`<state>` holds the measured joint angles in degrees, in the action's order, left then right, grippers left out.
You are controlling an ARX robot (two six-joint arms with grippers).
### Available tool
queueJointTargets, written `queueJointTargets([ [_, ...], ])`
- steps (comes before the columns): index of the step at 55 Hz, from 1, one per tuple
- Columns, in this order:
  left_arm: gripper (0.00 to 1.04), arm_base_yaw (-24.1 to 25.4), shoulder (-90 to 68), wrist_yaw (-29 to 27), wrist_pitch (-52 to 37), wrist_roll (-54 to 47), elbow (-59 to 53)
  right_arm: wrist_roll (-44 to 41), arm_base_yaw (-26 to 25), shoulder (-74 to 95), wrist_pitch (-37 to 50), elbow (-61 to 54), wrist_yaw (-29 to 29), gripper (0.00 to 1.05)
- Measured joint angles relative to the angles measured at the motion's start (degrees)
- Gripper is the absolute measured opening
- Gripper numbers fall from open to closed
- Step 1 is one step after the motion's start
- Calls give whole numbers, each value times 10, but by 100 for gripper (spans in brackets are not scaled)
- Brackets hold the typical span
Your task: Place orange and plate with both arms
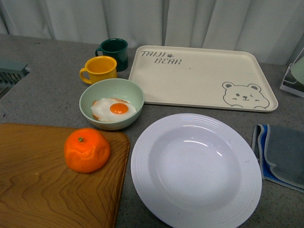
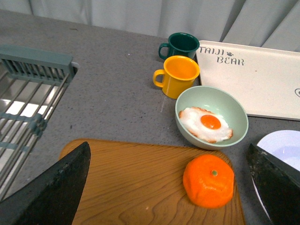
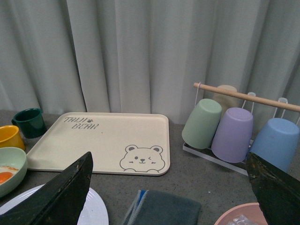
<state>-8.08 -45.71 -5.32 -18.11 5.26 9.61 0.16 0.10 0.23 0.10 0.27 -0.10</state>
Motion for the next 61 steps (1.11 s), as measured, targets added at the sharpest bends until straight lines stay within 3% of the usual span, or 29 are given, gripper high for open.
queueJointTargets([
  [7, 98, -29, -219, 52, -33, 28, 74, 0, 0, 0, 0, 0, 0, 95],
  [20, 98, -37, -411, 92, 5, 42, 169, 0, 0, 0, 0, 0, 0, 95],
  [40, 98, -59, -501, 130, 63, 52, 251, 0, 0, 0, 0, 0, 0, 95],
  [61, 98, -72, -570, 125, 83, 75, 284, 0, 0, 0, 0, 0, 0, 95],
])
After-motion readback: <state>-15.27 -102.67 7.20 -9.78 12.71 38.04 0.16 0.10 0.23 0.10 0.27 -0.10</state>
